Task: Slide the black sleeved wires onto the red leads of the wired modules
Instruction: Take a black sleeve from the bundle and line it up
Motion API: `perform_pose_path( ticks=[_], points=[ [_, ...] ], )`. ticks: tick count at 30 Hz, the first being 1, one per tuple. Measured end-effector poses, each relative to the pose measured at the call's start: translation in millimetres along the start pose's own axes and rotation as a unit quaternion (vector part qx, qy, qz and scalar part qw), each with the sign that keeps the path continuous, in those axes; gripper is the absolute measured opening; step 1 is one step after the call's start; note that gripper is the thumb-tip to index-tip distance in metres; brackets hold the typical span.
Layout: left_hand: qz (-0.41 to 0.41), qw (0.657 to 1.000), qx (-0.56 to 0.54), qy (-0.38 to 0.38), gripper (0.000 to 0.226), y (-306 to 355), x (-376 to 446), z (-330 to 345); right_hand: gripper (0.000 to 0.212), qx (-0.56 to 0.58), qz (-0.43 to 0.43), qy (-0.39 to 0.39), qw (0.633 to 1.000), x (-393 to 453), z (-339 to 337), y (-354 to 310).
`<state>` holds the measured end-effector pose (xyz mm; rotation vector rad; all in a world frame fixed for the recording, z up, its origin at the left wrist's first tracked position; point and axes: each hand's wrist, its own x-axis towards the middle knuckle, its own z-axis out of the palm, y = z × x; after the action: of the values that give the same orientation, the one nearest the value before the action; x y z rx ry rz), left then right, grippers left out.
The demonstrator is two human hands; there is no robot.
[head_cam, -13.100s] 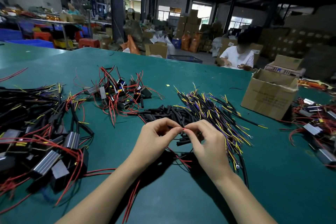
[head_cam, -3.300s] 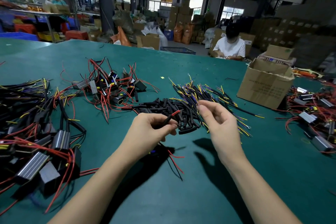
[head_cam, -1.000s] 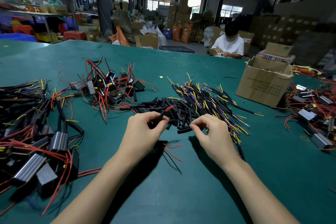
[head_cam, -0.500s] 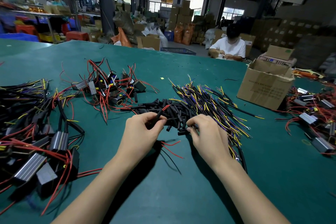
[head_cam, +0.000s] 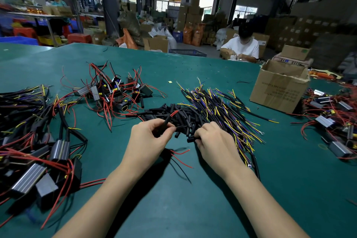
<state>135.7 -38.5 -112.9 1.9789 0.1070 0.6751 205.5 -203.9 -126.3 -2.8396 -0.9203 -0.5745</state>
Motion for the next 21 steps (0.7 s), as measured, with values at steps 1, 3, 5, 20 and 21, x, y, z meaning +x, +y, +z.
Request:
perform_pose_path(
  ticks=[1,3,5,20,21],
  points=[
    [0.001,1.000,0.000,0.000,0.010,-0.6,0.2,0.0,0.019,-0.002,-0.003,-0.002,1.000,-0.2,-0.7,-0.3],
    [0.003,1.000,0.001,0.002,0.010,-2.0,0.7,0.1,0.018,0.001,-0.010,-0.003,1.000,-0.3,-2.5,-0.6],
    [0.011,1.000,0.004,0.001,0.010,-3.0,0.7,0.6,0.019,-0.001,-0.019,-0.005,1.000,-0.5,-3.5,-0.9],
    [0.062,0.997,0.039,0.002,0.012,-4.0,-2.5,3.0,0.017,0.046,0.032,-0.013,0.998,-9.0,-2.0,5.8],
    [0.061,0.997,0.041,0.003,0.012,-4.2,-2.5,2.9,0.017,0.083,0.040,0.016,0.996,-8.9,-1.2,6.3]
  ],
)
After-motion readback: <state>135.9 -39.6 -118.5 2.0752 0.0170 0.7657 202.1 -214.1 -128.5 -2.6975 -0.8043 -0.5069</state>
